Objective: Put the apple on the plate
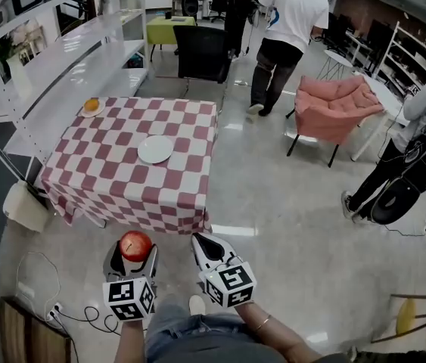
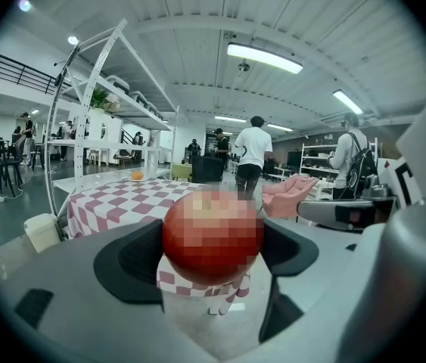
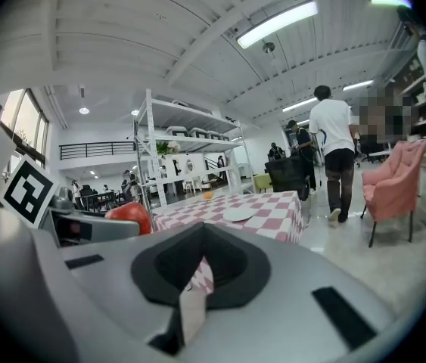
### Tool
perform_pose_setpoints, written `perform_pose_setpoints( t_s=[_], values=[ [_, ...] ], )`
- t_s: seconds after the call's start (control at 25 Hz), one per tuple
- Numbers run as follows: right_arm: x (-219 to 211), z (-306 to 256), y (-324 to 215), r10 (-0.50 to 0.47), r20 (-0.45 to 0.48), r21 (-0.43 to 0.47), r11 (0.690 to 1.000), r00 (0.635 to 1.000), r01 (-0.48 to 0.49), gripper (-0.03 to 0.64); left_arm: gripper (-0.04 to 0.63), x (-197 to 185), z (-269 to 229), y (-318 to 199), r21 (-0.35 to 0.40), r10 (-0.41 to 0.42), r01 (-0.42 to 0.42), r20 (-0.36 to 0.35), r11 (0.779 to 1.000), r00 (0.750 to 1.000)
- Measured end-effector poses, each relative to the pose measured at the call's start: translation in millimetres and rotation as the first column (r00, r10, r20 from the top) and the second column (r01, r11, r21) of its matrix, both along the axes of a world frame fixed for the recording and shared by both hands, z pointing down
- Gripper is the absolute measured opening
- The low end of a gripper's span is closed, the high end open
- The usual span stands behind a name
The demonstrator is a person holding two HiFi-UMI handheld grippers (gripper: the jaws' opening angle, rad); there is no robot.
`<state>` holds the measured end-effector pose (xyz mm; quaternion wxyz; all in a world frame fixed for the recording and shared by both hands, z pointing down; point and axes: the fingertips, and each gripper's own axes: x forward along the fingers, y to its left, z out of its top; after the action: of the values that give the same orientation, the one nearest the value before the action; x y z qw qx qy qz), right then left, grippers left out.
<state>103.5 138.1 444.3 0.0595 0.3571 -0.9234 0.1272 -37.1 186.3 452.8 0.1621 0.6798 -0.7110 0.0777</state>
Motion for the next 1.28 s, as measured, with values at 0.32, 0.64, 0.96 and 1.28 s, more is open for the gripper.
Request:
perform_pose_setpoints(
  t_s=[0.32, 0.64, 0.96, 1.28],
  values=[
    [8.1, 4.9, -15.2, 0.019, 0.01, -0.016, 1.0, 1.0, -0.019, 0.011, 0.402, 5.2, 2.3, -18.9, -0.011, 0.015, -0.015, 0.009, 1.0, 1.0],
    [-0.7, 15.3, -39.8, 0.02, -0.002, -0.041, 0.999, 1.0, -0.02, 0.011, 0.402, -6.5, 5.0, -44.8, -0.021, 0.011, -0.011, 0.009, 1.0, 1.0],
    [-27.1, 16.4, -77.4, 0.028, -0.021, -0.038, 0.999, 0.999, -0.029, 0.011, 0.402, -35.6, 12.3, -84.2, -0.032, 0.01, -0.01, -0.004, 0.999, 1.0],
    [-53.7, 23.8, -125.9, 0.053, -0.041, -0.043, 0.998, 0.998, -0.055, 0.011, 0.402, -63.6, 23.7, -135.0, -0.049, 0.031, -0.033, -0.024, 0.998, 0.999]
  ],
)
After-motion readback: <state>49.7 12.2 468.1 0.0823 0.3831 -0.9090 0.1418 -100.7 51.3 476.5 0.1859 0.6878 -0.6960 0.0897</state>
